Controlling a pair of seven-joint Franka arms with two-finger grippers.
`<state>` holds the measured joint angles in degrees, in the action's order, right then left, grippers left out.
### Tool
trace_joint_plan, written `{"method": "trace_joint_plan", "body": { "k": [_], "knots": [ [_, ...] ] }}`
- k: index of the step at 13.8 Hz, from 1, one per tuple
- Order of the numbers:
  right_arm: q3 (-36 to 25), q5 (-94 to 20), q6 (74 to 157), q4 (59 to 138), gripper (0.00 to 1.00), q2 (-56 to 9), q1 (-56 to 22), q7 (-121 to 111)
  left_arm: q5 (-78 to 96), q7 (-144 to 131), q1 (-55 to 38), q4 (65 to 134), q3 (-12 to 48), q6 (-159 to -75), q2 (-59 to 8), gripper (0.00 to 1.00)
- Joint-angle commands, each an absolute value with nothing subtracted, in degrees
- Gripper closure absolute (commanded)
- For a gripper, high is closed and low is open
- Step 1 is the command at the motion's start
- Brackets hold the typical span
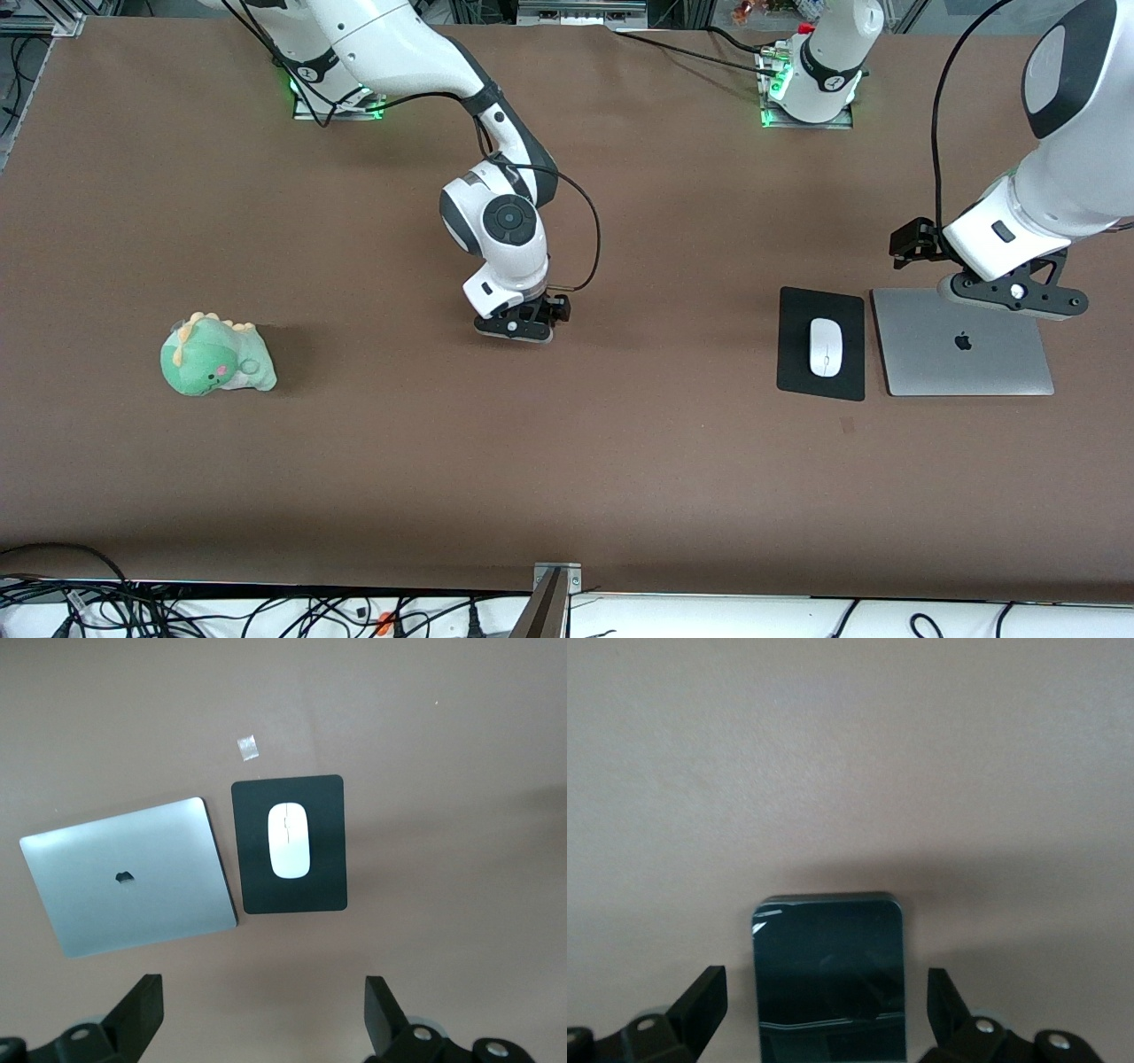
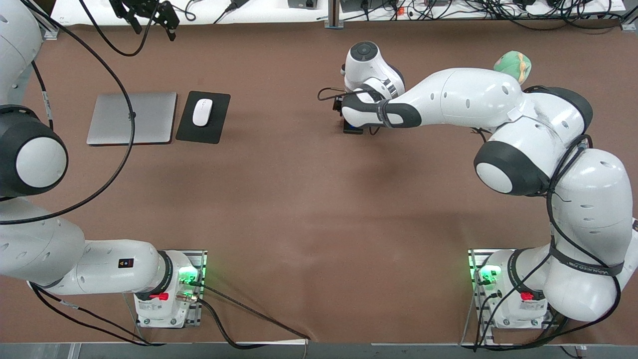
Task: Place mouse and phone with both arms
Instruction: 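Grasp the black phone with the right gripper and lift it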
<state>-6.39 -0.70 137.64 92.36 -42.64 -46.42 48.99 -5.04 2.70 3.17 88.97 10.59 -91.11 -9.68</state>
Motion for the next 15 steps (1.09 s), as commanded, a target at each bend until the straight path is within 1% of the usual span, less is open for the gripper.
{"method": "trace_joint_plan", "body": {
  "k": [1, 5, 8, 9, 10, 11, 12, 13, 14, 15],
  "knots": [
    [-7.2, 1.7, 140.7, 94.6, 0.0, -42.9, -48.2, 48.7, -2.9, 2.6, 4.7, 88.6, 10.9, -91.0, -10.0, 0.0],
    [-7.2, 3.7, 143.9, 96.3, 0.0, -43.8, -48.7, 48.3, -3.1, 2.3, 5.5, 88.4, 10.4, -91.1, -10.0, 0.0],
    [-7.2, 5.2, 144.8, 97.3, 0.0, -43.8, -48.7, 47.7, -1.3, 2.7, 6.1, 88.2, 10.2, -93.9, -10.1, 0.0],
    [-7.1, 5.2, 144.5, 97.2, 0.12, -43.8, -48.6, 47.6, -0.2, 2.9, 6.4, 88.2, 10.1, -94.1, -9.8, 0.0],
    [-7.1, 5.2, 144.4, 97.1, 0.31, -43.8, -48.5, 47.2, -0.5, 2.5, 6.3, 87.6, 9.9, -94.1, -9.8, 0.0],
    [-7.1, 5.1, 144.4, 96.9, 0.47, -43.8, -48.5, 46.8, -1.0, 2.3, 6.3, 85.2, 9.8, -94.0, -10.7, 0.0],
    [-7.1, 5.1, 144.1, 96.7, 0.61, -43.7, -48.3, 46.8, -0.4, 2.3, 7.1, 83.1, 9.1, -94.0, -12.4, 0.0],
    [-7.1, 5.1, 143.8, 96.6, 0.72, -43.6, -48.3, 46.7, 0.0, 1.6, 7.6, 83.1, 8.2, -94.6, -12.3, 0.0],
    [-7.1, 4.9, 142.7, 96.2, 0.8, -43.6, -48.0, 46.1, 0.6, 1.4, 7.6, 83.5, 7.3, -95.2, -11.7, 0.0],
    [-7.1, 4.7, 140.6, 94.9, 0.83, -43.5, -47.6, 44.7, 1.1, 1.3, 7.6, 85.8, 6.1, -95.2, -9.2, 0.0]
  ]
}}
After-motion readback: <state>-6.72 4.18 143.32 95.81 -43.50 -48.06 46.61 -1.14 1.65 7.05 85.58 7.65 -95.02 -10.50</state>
